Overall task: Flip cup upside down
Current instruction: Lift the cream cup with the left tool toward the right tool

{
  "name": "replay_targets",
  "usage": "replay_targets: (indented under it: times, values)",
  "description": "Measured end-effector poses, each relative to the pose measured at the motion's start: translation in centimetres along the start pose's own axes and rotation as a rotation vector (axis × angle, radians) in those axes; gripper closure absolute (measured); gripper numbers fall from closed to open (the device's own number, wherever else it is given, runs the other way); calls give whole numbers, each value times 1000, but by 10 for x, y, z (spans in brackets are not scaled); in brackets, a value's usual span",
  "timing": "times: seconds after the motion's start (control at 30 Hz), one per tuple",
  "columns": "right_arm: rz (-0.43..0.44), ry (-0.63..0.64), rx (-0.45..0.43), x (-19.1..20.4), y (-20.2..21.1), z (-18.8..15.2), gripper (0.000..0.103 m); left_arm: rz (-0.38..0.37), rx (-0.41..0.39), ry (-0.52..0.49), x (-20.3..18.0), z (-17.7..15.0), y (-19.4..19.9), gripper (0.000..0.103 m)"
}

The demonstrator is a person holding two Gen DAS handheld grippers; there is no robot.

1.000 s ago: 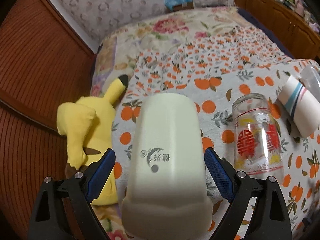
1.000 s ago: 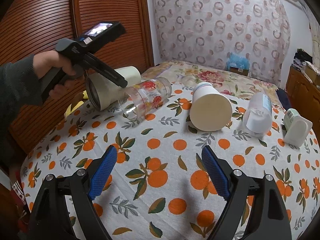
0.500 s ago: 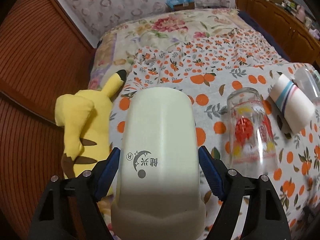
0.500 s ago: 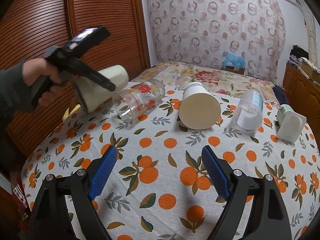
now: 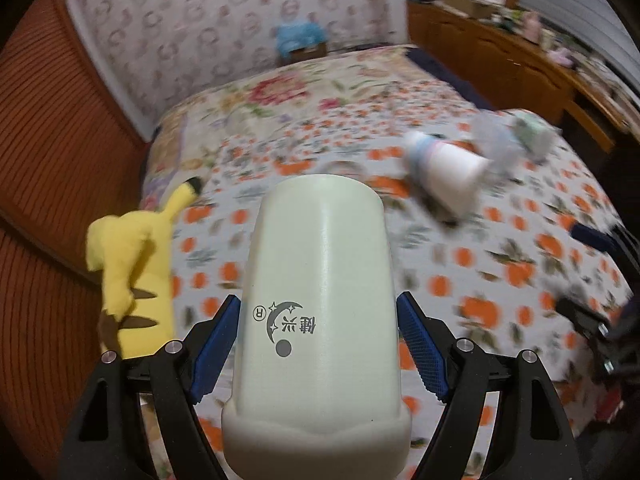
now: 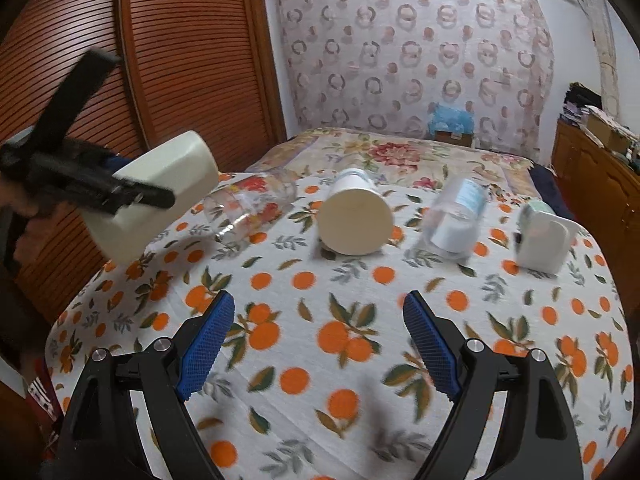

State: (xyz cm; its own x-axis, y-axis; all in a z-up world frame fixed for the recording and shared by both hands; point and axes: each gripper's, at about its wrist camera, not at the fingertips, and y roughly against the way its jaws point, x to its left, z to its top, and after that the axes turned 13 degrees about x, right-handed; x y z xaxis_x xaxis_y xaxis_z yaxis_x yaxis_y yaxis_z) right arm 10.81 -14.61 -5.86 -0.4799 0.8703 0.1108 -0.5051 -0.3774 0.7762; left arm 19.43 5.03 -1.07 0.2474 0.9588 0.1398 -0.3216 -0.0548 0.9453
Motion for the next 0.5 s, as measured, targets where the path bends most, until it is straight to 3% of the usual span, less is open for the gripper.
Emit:
replay_targets:
  times: [0.3,0.5]
  values:
    - [-45,-68,-8,-47,25,-17,15,-77,-45,-130,-90,-5,12,28]
    - [-67,-101,-9,-71,37,-28,15,-154,-48,-143,-127,-10,7,27]
